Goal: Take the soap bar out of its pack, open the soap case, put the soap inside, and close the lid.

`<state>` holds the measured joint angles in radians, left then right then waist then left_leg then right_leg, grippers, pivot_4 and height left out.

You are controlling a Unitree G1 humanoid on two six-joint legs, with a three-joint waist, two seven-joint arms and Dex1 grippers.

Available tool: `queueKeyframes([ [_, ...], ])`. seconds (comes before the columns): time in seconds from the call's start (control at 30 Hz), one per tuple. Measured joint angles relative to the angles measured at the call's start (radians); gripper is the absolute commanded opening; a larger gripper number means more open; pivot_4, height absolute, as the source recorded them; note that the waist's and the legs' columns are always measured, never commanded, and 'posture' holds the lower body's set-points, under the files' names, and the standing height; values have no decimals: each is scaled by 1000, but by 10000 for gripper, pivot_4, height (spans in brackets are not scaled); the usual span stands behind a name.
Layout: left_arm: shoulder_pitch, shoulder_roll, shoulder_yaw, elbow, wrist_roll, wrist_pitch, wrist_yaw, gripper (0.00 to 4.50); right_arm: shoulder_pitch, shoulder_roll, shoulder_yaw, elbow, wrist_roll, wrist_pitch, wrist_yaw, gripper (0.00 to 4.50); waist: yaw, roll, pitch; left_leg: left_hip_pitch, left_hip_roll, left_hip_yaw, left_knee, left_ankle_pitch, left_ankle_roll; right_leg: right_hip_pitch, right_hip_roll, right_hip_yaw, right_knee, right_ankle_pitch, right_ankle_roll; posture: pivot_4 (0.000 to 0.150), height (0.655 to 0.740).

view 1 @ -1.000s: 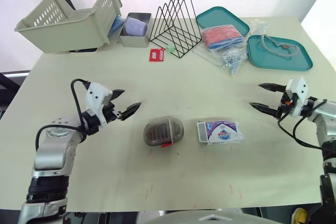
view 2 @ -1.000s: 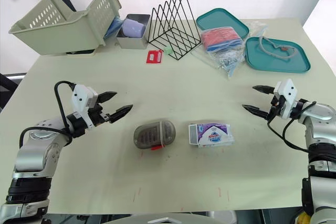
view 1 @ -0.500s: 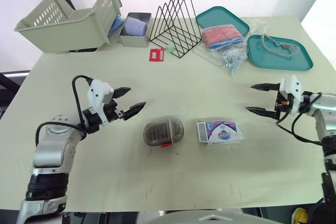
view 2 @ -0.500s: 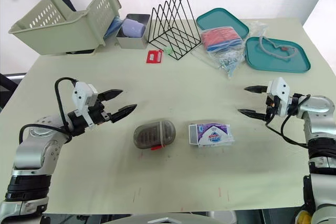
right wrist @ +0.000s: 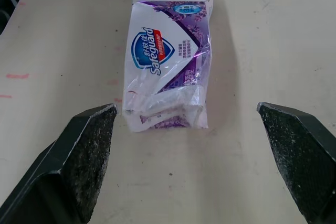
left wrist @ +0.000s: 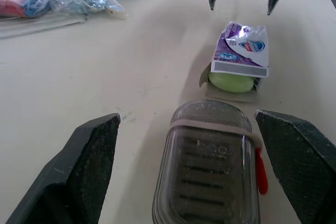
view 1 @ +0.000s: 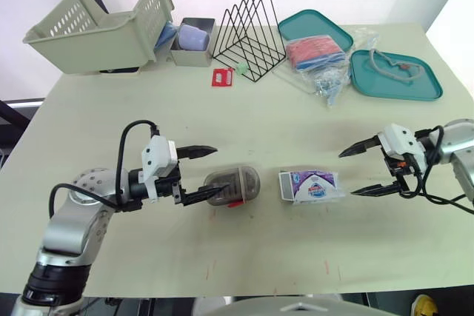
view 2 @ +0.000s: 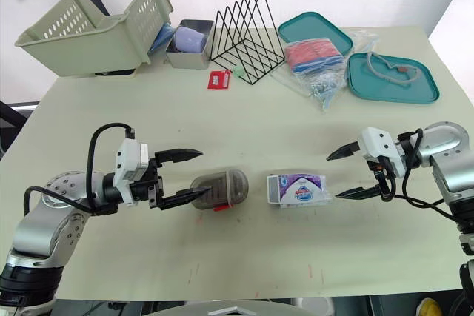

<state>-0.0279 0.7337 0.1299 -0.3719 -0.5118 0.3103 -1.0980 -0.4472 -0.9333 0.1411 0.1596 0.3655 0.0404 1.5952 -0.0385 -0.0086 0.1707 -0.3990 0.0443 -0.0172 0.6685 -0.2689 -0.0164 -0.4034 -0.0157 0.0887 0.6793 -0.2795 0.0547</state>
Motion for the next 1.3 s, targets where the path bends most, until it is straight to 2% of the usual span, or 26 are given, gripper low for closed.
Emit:
queueKeyframes([
  [0.27, 64, -4, -51, -39, 18, -42, -12, 43983, 127, 25, -20, -75, -3, -45, -37, 45000, 0, 0, 0, 0, 0, -1, 0, 0, 0, 1, 0, -1, 0, 0, 0, 1500, 7400],
  [0.83, 59, 20, -62, -29, 37, -77, -30, 43983, 132, 138, -22, -4, -67, -130, -104, 45000, 0, 0, 0, 0, -1, -4, 1, 0, 0, 2, 0, -3, 0, 0, 0, 1500, 7400],
  [0.93, 76, 20, -62, -30, 39, -78, -29, 45000, 125, 144, -22, 3, -69, -130, -101, 38094, 0, 0, 0, 0, -1, -4, 0, 0, 0, 2, 0, -3, 0, 0, 0, 1500, 7400],
  [1.07, 84, 20, -61, -30, 41, -79, -27, 45000, 122, 148, -22, 8, -70, -130, -97, 17532, 0, 0, 0, 0, -1, -5, 1, 0, 0, 3, 0, -5, 0, 0, 0, 1500, 7400],
  [1.2, 94, 20, -61, -30, 42, -82, -20, 45000, 111, 148, -24, 10, -69, -131, -94, 795, 0, 0, 0, 1, -1, -7, 1, 0, 0, 4, 0, -6, -1, 0, 0, 1500, 7400],
  [1.3, 98, 20, -61, -30, 42, -85, -14, 45000, 111, 148, -24, 17, -69, -137, -92, 243, -1, 0, 0, 1, -1, -7, 1, 0, 0, 4, 0, -7, 0, 0, 0, 1500, 7400],
])
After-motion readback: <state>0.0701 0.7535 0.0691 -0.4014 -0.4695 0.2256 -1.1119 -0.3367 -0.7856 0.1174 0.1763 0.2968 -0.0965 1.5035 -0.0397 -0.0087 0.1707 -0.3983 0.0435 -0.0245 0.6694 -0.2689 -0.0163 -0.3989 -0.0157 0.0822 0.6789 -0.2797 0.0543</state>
